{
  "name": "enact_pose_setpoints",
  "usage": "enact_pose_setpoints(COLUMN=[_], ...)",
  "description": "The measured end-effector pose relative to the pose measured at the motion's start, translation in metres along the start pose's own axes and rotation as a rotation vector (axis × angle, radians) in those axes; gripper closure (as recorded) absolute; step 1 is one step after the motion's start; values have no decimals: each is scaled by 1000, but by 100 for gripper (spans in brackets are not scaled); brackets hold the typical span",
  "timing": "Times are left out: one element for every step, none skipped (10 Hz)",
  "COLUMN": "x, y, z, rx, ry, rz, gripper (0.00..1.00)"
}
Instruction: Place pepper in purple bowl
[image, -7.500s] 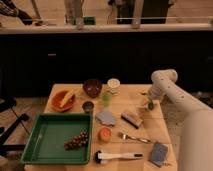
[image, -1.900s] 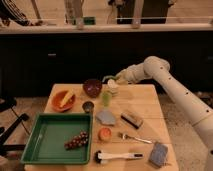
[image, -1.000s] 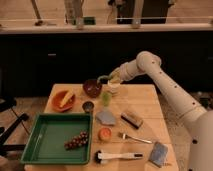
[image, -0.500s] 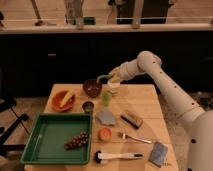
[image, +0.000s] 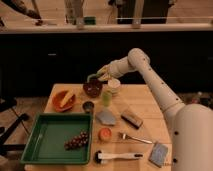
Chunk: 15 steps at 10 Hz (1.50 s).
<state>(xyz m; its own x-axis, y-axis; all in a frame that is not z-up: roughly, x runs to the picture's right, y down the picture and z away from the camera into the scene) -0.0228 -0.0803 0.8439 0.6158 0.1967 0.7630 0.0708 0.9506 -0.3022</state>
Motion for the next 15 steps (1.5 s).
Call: enact_pose_setpoints(x=[0, 1, 2, 3, 4, 5, 5, 6, 8, 9, 9, 8, 8, 9, 10], y=[0, 0, 2, 3, 3, 3, 3, 4, 5, 5, 6, 6, 6, 5, 4], z=[7, 16, 28, 35, 42, 47, 51, 54, 58, 63, 67, 74, 79, 82, 85], rx=[-15, -35, -63, -78, -92, -96, -85, -69, -46, -30, -21, -3, 13, 21, 28], ry=[-10, -23, -34, -39, -43, -43, -44, -45, -46, -46, -46, -46, -42, -39, -35], rz=[-3, -3, 0, 1, 2, 0, -2, -3, -4, -2, -1, -4, -6, -7, -7], gripper=[100, 100, 100, 100, 100, 100, 100, 100, 100, 100, 100, 100, 100, 100, 100])
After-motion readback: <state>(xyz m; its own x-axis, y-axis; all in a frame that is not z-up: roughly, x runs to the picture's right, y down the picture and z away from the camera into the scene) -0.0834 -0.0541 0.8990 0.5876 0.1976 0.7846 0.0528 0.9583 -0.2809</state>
